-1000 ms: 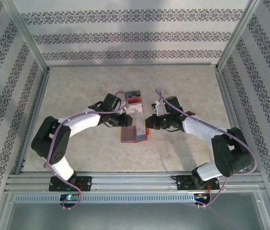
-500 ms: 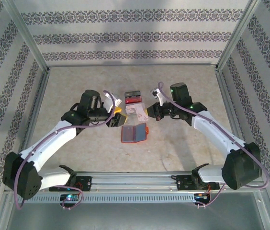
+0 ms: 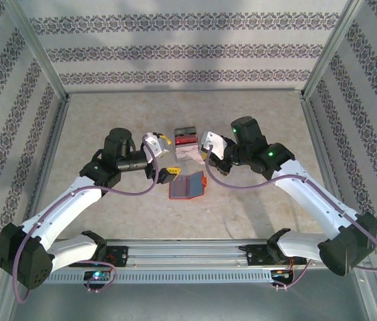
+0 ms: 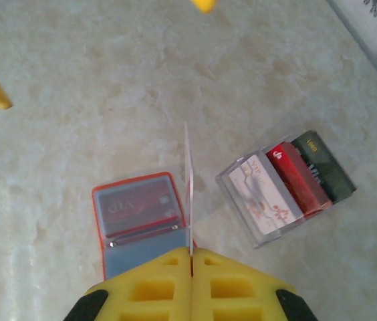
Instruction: Take the credit cards out of the card holder
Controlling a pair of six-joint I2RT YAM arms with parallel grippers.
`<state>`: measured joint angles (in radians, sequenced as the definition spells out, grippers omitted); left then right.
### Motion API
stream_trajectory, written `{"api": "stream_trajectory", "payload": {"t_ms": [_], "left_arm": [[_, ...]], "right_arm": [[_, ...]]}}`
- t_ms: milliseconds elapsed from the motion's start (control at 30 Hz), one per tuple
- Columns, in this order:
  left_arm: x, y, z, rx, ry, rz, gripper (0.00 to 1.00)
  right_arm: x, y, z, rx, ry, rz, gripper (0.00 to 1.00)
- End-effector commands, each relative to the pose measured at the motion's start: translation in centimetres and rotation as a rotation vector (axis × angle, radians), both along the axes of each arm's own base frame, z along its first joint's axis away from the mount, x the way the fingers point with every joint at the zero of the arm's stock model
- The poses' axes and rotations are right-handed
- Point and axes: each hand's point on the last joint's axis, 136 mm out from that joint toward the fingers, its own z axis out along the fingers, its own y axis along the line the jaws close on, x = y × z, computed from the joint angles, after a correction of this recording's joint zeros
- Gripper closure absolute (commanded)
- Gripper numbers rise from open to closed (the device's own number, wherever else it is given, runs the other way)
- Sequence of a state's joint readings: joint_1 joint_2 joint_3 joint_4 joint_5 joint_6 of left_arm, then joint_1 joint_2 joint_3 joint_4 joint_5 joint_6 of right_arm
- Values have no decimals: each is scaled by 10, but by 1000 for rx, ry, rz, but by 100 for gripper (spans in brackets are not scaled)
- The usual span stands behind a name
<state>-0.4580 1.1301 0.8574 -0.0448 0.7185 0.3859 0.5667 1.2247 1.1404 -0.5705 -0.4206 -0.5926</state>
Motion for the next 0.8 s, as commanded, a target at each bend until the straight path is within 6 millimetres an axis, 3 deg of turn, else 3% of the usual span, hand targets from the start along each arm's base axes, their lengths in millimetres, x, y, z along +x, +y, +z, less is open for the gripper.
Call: {"api": "stream_trajectory", "payload": {"t_ms": [0,100,267,333,500,600,667,767], "left_arm": [[-1,-14,16,-38,-97,-84,0],[-5,-28,17,-72,-56,-153,3],[-4,-40,15,-57,-47,-196,26],[-4,-40,17,-67,-60,-194,39],[-8,-42,15,-68,-47,-207,82],[-10,-42,14,-67,-42,-207,100],[-11,-40,13,-64,-46,-201,100],[-13,-39,15,-68,-52,-198,100]], "right_arm": [[-4,4,10,-86,-103,83,100],[-7,12,14,-93,-111,118,100],[-10,21,18,-81,-98,156,100],[-11,22,18,-80,-91,161,100],[-12,25,20,-60,-80,166,100],[-17,26,22,-22,-36,188,100],[-17,24,20,-18,-14,186,100],[-14,20,17,-12,-5,176,86]]}}
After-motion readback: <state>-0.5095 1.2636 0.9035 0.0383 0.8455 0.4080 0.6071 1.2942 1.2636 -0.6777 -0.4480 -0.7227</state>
